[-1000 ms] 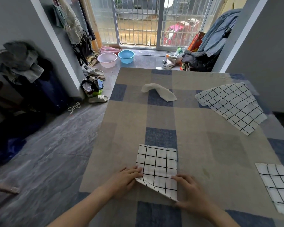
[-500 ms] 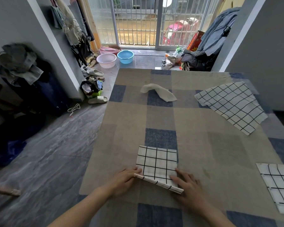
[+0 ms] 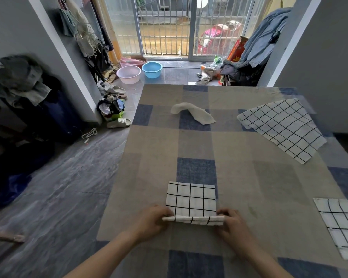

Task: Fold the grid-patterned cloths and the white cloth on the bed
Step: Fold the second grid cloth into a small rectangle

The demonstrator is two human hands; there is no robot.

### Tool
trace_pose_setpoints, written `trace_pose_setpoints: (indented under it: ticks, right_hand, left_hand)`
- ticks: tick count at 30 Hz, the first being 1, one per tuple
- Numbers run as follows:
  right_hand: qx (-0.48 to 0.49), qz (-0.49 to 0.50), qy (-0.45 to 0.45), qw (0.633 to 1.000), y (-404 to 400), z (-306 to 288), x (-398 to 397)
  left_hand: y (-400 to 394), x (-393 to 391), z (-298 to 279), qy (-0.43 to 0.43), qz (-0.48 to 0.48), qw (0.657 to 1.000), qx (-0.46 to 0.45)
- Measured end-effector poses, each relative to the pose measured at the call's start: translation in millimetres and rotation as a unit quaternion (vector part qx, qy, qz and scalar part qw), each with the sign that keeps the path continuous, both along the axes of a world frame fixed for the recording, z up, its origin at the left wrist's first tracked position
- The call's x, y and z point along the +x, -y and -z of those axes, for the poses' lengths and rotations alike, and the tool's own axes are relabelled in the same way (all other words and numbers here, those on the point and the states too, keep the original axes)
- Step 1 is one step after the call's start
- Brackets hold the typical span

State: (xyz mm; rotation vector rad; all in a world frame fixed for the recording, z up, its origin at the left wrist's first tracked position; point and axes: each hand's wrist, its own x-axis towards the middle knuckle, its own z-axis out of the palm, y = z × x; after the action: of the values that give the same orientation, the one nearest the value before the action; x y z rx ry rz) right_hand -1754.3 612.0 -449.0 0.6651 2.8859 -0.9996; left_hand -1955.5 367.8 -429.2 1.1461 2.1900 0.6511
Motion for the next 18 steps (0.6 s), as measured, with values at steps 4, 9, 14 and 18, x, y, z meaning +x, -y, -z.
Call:
trace_pose_setpoints:
  ticks: [4, 9, 14, 18]
  right_hand:
    - [-0.025, 0.037, 0.001, 0.999, -1.8, 0.1, -12.1]
    - [-0.059, 0.094, -0.006, 0.994, -2.8, -4.0, -25.7]
    - [-0.049, 0.149, -0.006, 0.988, -7.0, -5.3, -39.2]
    - [-0.033, 0.169, 0.004, 0.985, -8.5, -6.8, -46.5]
  left_hand:
    - [-0.8, -7.1, 25.1, 0.105, -0.106, 0.988, 0.042]
    - [-17.2, -7.4, -1.7, 0.118, -0.173, 0.976, 0.061]
    - [-30.5, -10.8, 0.2, 0.064, -0.224, 0.972, 0.045]
    - [-33.7, -11.2, 7.0, -0.020, -0.207, 0.978, 0.017]
